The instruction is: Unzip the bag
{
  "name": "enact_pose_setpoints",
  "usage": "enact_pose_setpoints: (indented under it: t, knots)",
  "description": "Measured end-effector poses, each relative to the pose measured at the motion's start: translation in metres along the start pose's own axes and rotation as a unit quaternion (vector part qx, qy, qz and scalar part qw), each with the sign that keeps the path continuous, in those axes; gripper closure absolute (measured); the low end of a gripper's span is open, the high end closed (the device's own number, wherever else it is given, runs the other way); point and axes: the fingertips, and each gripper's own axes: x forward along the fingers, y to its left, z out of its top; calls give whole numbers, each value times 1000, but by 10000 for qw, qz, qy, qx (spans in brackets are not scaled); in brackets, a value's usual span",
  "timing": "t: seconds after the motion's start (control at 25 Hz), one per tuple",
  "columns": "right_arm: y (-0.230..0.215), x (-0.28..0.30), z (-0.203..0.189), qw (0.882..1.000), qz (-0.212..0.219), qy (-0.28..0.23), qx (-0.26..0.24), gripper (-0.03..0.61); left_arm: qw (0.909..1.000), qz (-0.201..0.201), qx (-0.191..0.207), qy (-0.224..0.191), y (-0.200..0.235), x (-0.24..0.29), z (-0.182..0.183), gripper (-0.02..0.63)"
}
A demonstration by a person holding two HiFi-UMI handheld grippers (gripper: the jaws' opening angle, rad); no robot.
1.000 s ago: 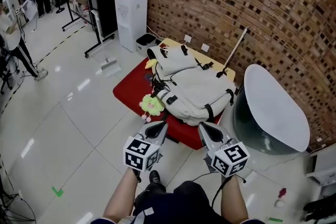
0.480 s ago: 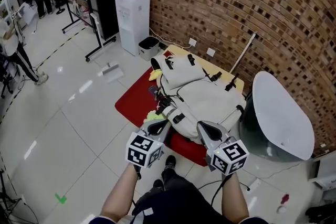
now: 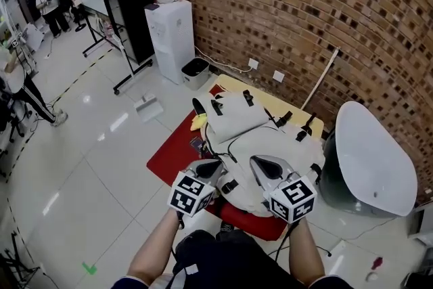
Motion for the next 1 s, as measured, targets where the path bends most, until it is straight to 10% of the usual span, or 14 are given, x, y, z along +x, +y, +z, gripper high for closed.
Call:
enact_pose_setpoints:
  t: [0.48,0.64,1.0]
  knots:
    - [-17,46,-43,9939,-548,786,545,566,9848,-1153,783,1039,28,69,-31,528]
    - [-18,63,-49,9895,-801,1021,639,480,9680,-1778,1160,1335,32,82,-37,479]
    - [-23,74,-92,9634,-1706,1969,636,509,9253,-2740,1828,1880,20,102,-66,477]
